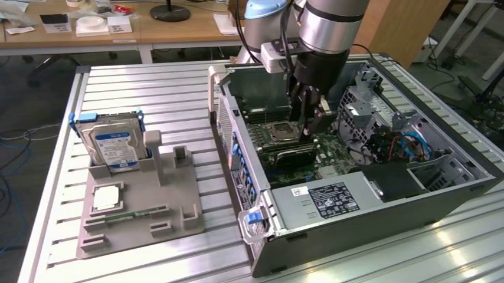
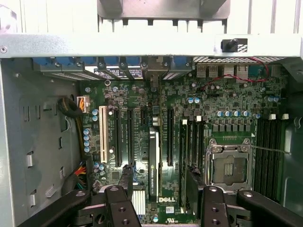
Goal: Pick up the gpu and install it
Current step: 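Press down on the gpu until it lock into place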
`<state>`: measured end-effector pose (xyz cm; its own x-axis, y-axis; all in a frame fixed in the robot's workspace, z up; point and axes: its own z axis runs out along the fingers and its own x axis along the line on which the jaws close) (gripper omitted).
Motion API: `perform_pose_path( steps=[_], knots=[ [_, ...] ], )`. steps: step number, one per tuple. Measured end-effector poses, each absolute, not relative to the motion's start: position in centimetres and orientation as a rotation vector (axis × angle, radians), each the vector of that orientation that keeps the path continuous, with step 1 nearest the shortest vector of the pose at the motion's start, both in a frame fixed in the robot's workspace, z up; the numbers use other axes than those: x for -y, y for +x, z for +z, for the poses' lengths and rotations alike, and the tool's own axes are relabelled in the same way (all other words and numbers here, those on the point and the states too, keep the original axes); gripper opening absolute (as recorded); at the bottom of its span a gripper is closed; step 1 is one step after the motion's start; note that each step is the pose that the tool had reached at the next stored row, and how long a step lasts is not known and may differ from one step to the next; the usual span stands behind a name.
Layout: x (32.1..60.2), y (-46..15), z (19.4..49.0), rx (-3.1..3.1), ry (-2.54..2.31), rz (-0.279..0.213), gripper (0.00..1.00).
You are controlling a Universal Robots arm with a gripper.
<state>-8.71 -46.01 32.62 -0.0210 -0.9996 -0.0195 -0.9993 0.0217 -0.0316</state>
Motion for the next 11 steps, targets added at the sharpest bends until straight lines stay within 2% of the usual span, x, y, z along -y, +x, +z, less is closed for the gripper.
perform_pose_path(
  steps=[9,10,11],
  knots=[
    [46.01,-8.71,32.62,-2.219,-2.172,-0.014,0.57],
    [46.01,-8.71,32.62,-2.219,-2.172,-0.014,0.56],
    [46.01,-8.71,32.61,-2.219,-2.172,-0.014,0.5]
  ],
)
